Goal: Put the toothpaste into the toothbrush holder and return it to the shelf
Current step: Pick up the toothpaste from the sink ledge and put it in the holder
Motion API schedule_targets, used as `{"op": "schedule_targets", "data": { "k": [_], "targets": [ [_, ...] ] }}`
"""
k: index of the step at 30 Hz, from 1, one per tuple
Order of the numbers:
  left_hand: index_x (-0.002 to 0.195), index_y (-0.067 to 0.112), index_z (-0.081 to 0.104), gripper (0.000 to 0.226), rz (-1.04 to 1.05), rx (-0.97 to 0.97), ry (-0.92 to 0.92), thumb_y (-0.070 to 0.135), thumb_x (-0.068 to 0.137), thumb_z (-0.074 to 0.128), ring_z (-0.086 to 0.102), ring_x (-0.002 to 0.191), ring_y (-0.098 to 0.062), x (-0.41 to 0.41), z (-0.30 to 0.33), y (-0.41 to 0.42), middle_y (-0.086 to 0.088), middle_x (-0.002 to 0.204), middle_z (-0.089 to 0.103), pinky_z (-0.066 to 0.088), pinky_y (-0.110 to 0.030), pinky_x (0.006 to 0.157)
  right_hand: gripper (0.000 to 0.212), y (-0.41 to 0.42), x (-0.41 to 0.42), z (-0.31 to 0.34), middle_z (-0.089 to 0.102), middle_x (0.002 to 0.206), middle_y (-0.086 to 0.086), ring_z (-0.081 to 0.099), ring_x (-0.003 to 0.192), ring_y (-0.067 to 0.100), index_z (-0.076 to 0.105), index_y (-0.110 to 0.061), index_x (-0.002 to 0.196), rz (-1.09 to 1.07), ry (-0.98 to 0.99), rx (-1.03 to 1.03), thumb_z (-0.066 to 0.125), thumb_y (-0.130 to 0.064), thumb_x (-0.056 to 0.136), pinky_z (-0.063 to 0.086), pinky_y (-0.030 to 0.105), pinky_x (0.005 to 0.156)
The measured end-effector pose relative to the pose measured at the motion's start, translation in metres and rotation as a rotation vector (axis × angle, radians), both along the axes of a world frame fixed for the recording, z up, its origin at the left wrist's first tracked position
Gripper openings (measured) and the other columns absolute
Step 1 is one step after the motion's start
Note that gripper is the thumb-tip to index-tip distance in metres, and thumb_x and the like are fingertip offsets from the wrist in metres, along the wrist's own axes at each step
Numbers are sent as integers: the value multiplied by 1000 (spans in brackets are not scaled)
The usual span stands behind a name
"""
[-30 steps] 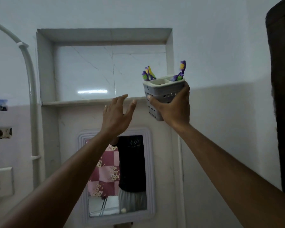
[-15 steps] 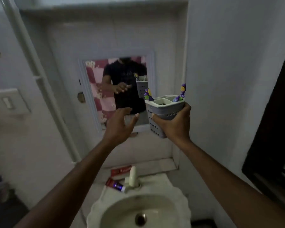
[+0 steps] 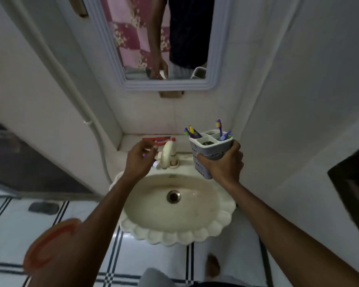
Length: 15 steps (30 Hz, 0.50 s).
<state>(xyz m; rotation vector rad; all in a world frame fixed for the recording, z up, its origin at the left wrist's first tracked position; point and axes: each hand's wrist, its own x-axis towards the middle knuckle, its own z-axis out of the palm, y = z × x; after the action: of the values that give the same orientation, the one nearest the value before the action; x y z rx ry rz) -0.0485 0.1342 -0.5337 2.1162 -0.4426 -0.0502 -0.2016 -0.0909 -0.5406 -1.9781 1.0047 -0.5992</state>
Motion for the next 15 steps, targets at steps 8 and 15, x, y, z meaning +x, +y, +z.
{"op": "schedule_targets", "data": {
  "k": [8,15],
  "targets": [
    [121,16,73,22,12,296,144,29,103,68,64,86,-8,37,-91,41,1,106,73,44,-18,69,131,11,47,-54,67,146,7,71,127,35,38,-15,148,-59,92,136,96,-76,47,62,46,93],
    [133,21,62,48,-371,720,-201,10,88,77,59,127,-30,99,-124,27,-6,139,63,55,-47,100,130,37,73,-82,63,148,6,70,126,29,32,-14,151,-188,45,219,110,-51,54,62,43,100]
  ]
}}
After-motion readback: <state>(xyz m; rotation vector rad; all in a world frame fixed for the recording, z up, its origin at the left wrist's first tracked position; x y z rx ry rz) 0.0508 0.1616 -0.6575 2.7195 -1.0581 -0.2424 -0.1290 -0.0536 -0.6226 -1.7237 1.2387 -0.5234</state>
